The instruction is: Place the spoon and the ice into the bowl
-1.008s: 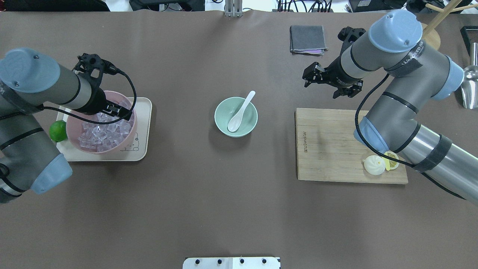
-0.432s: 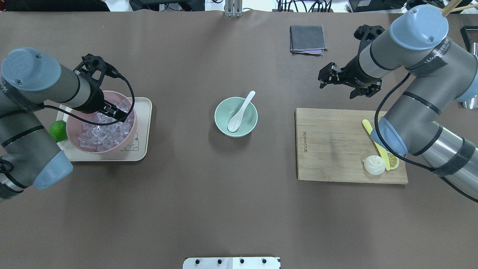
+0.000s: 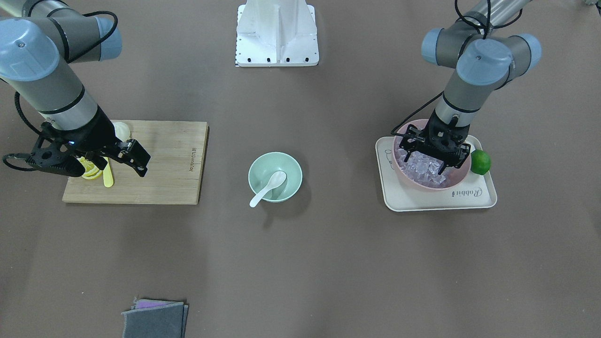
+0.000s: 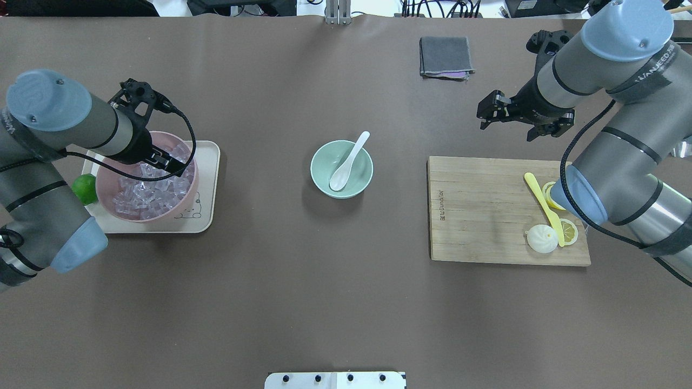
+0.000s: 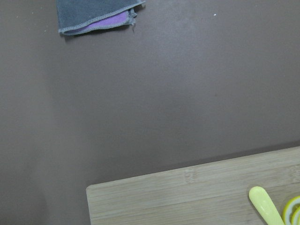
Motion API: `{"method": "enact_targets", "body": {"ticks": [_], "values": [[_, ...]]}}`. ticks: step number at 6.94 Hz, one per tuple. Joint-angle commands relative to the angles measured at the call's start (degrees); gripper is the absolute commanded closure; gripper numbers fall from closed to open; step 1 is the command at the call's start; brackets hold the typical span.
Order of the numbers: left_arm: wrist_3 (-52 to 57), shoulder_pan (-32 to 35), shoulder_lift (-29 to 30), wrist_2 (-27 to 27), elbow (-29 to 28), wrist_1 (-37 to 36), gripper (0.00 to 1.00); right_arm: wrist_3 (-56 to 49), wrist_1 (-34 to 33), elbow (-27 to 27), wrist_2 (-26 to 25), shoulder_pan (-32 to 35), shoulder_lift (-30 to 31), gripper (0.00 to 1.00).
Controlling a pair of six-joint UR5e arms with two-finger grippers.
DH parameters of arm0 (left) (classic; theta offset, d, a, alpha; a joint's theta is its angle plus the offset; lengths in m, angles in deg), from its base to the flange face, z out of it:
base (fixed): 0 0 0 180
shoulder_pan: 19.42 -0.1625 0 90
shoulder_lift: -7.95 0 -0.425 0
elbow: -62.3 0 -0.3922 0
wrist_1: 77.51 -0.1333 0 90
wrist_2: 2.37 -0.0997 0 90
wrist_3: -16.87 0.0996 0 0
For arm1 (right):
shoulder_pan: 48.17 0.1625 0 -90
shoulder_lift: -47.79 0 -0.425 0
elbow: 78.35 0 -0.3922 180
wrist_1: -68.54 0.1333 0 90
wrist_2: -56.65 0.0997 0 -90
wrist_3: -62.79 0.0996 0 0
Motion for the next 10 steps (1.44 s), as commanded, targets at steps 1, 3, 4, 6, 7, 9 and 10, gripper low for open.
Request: {"method": "enact_targets", "body": {"ticks": [1,3,4,6,7,9,10], "values": [[-0.2,0.0,1.1,0.2,-1.4,0.0,0.1,-2.0,-0.4,-1.3,0.2,0.8,1.5,0.0],[-0.5,0.0,1.2,0.3,-1.7,0.0,0.17,-3.7,-0.3,-1.7,4.1,2.8,2.3,0.0],[-1.3,0.0,1.2,0.4,-1.7,0.0,0.25,-3.7,-0.3,-1.8,4.2,2.8,2.3,0.0],[-2.8,-0.1,1.3,0.4,-1.5,-0.6,0.84,-3.7,-0.3,-2.2,4.5,2.9,2.3,0.0],[-3.0,-0.1,1.4,1.7,-1.0,-0.8,1.0,-3.6,-0.3,-2.2,5.1,3.0,2.3,0.0],[-3.1,0.0,1.3,2.7,-0.3,-1.3,1.0,-3.6,-0.1,-2.5,6.7,3.5,2.3,0.0],[-3.1,1.4,1.3,4.6,1.7,-3.6,1.0,-3.6,-0.3,-3.2,6.7,3.8,2.4,0.0]]}}
